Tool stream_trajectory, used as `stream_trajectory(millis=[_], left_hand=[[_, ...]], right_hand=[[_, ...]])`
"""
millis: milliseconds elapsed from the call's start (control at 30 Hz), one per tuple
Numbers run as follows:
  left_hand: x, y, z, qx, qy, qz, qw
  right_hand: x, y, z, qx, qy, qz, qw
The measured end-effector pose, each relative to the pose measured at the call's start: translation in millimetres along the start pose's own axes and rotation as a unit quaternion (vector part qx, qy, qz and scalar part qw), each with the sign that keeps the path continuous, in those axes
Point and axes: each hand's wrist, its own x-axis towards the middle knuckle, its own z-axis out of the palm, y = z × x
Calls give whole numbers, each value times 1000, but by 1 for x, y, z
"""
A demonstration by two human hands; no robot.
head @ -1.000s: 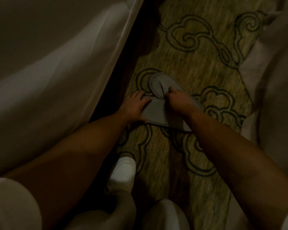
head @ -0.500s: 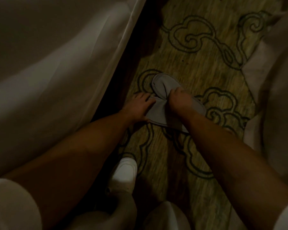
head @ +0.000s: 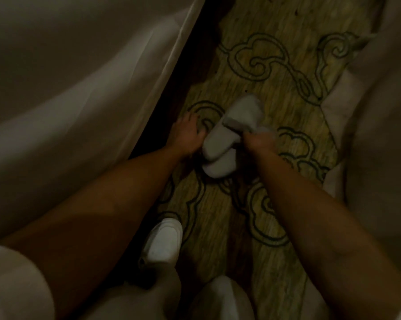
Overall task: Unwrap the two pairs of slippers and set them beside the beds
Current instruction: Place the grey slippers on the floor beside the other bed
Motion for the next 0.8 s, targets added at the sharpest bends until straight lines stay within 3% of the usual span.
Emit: stream_trajectory(millis=[33, 100, 200, 300, 400, 533, 667, 733, 800], left_hand=[[3, 8, 0, -12, 11, -11, 1000], [6, 19, 0, -8, 46, -18, 999], [-1, 21, 5, 34, 110, 4, 993], [-6, 5, 21, 11, 42, -34, 998], [-2, -1, 34, -143, -41, -76, 986], [11, 1, 39, -32, -69, -69, 995], [12, -7, 38, 53, -63, -87, 993], [9, -8, 38, 53, -47, -110, 991], [11, -14, 37, 26, -38, -124, 991]], right_hand=[[-7, 2, 9, 92, -18, 78, 993], [-23, 7, 33, 277, -35, 199, 939], [-37, 11, 58, 413, -33, 252, 874], [-40, 7, 63, 439, -51, 250, 861], [-41, -4, 70, 459, -82, 286, 837], [-41, 0, 72, 422, -136, 282, 851], [-35, 29, 38, 154, -45, 164, 973], [-25, 37, 29, 174, -42, 167, 969], [-19, 37, 33, 301, -52, 212, 928]])
